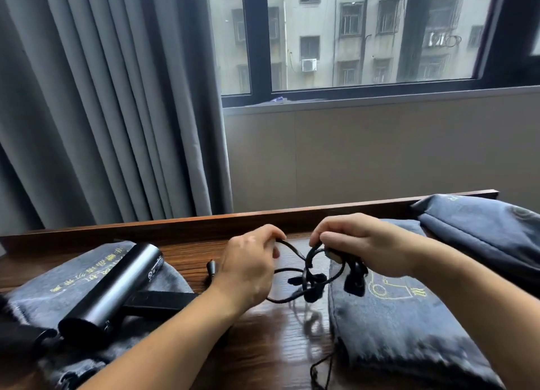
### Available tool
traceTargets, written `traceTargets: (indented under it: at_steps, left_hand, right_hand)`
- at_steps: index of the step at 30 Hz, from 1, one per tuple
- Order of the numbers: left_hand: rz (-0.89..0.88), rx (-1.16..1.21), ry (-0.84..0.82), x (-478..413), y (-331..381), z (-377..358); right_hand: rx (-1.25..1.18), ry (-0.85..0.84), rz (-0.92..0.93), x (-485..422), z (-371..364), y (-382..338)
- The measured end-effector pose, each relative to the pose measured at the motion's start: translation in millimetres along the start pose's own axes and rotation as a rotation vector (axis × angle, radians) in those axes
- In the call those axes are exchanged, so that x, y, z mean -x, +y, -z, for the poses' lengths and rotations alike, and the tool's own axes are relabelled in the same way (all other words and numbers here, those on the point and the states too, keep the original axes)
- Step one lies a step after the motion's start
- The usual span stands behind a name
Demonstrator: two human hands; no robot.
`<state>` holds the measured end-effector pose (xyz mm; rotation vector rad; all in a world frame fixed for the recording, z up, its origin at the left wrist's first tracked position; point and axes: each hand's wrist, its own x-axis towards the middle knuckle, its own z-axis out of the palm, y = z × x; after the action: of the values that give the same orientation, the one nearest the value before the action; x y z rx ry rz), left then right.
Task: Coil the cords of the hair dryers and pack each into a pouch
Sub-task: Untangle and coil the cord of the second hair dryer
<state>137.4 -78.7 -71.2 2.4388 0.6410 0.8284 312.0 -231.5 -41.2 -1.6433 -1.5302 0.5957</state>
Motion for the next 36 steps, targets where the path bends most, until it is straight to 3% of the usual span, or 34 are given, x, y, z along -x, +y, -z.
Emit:
traceTargets:
  at_steps: [3,6,10,19,24,27,30,33,36]
  left_hand:
    - [-0.151,-0.194,-0.029,-9.8,2.0,-5.1]
    - [-0.346,-0.457,-0.209,-14.2,2.2,-13.8]
    - [-0.341,-0.263,-0.384,-11.8,6.3,-22.2]
    - [-0.229,-0.088,-0.314,-8.0,-13.2,-21.4]
    - [-0.107,-0.039,-0.062,-9.1,-19.9,-10.1]
    - [-0.070,-0.255,0.076,-7.0,-17.9,-11.2]
    - [-0.099,-0.305,0.139,-6.2,-13.2,-14.0]
    - [-0.176,-0.083,0.099,-4.1,-6.2,-22.0]
    - [-0.339,-0.004,0.010,-3.0,6.3,-26.5]
  right_hand:
    - [0.069,-0.041,-0.007,-3.0,0.6,-2.4]
    - [0.098,-0.051,-0.006,-9.1,-3.1,0.9]
    - [0.009,-0.043,0.028,-11.2,-4.7,3.9]
    - [-0.119,0.079,0.096,-8.7,0.5,8.5]
    - [-0.064,0.104,0.025,-2.0,-0.4,17.0]
    - [-0.129,0.073,-0.021,0.1,-5.0,18.5]
    - [-0.192,0.052,-0.029,0.0,-9.0,19.1]
    - [-0.180,0.025,-0.010,-4.6,-16.5,18.7]
    - [-0.120,0.036,0.024,-7.3,-21.8,18.0]
